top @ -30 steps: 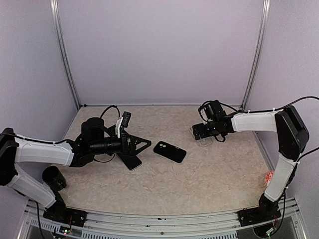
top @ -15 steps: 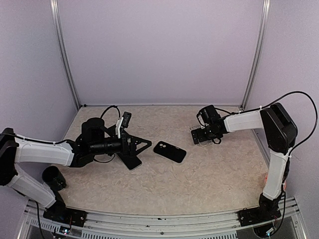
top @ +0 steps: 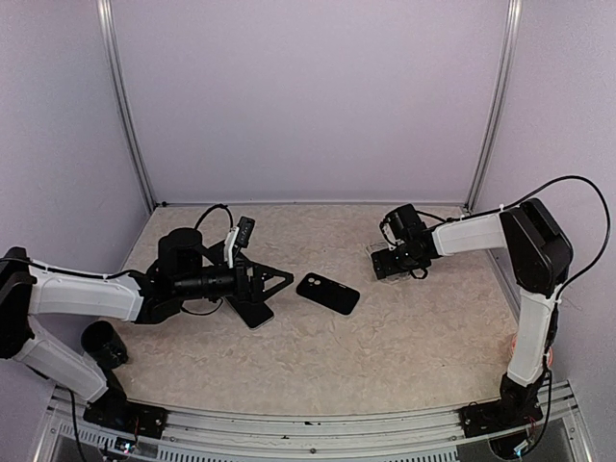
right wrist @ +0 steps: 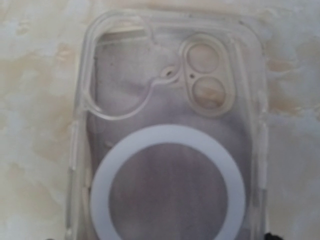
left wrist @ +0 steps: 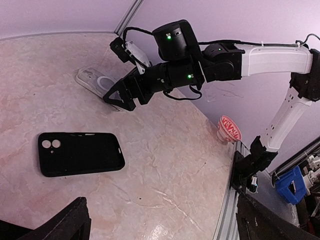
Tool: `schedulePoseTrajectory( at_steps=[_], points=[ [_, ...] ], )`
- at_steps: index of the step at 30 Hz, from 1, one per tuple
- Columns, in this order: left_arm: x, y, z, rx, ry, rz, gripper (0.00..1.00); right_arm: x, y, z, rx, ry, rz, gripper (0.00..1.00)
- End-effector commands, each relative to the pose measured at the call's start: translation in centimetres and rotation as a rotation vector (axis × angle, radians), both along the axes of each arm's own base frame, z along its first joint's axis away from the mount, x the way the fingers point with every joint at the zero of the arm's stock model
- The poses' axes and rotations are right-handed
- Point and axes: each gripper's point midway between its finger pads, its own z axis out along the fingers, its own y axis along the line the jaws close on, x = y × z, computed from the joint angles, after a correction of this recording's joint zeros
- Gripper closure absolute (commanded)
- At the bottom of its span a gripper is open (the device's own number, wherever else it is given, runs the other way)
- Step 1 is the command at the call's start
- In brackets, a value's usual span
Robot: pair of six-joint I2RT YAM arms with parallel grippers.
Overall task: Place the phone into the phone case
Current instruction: Pick up the phone case from the phone case.
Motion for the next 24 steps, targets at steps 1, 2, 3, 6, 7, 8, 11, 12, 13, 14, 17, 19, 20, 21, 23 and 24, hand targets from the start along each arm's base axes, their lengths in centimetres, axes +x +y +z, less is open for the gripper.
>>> schedulePoseTrajectory(
  at_steps=[1,2,3,6,7,8,11,12,13,14,17,19,20,21,23,24],
  points=[
    [0.1,-0.6,1.1,-0.026,-0.026,-0.013,0.01,0.5,-0.1,-0.3,0.018,-0.003,-0.005,0.13],
    [0.1,-0.6,1.1,-0.026,-0.024,-0.013,0.01,0.5,-0.1,-0.4,0.018,0.0,-0.006,0.15],
    [0.1,-0.6,1.1,-0.027,-0.024,-0.014,0.01,0.5,-0.1,-0.5,0.018,0.001,-0.006,0.16],
    [0.1,-0.7,1.0,-0.026,-0.021,-0.019,0.01,0.5,-0.2,-0.5,0.017,-0.002,-0.01,0.19],
    [0.1,-0.8,0.9,-0.025,-0.019,-0.02,0.01,0.5,-0.2,-0.4,0.017,-0.006,-0.011,0.19],
    [0.1,-0.8,0.9,-0.026,-0.018,-0.021,0.01,0.5,-0.3,-0.3,0.016,-0.01,-0.013,0.2],
    [0.1,-0.9,0.7,-0.026,-0.013,-0.023,0.01,0.7,-0.4,0.4,0.018,-0.026,-0.017,0.21],
    [0.1,-0.9,0.7,-0.027,-0.014,-0.023,0.01,0.7,-0.4,0.8,0.019,-0.033,-0.017,0.21],
    [0.1,-1.0,0.6,-0.027,-0.014,-0.024,0.01,0.7,-0.4,1.2,0.023,-0.043,-0.02,0.21],
    [0.1,-1.0,0.6,-0.027,-0.014,-0.024,0.01,0.7,-0.4,1.7,0.028,-0.054,-0.019,0.22],
    [0.1,-1.0,0.6,-0.024,-0.018,-0.024,0.01,0.7,-0.3,3.5,0.049,-0.093,-0.011,0.22],
    [0.1,-1.0,0.7,-0.022,-0.026,-0.024,0.01,0.7,-0.2,4.8,0.061,-0.113,-0.001,0.23],
    [0.1,-0.9,0.6,-0.016,-0.028,-0.023,0.01,0.6,-0.1,5.5,0.068,-0.119,0.005,0.23],
    [0.2,-0.9,0.7,-0.011,-0.036,-0.019,0.01,0.5,0.0,6.1,0.074,-0.126,0.015,0.23],
    [0.4,-0.8,1.0,0.005,-0.062,-0.013,0.01,0.2,0.4,7.7,0.097,-0.145,0.041,0.23],
    [0.5,-0.7,1.1,0.013,-0.074,-0.008,0.01,0.0,0.7,8.5,0.111,-0.149,0.06,0.23]
  ],
)
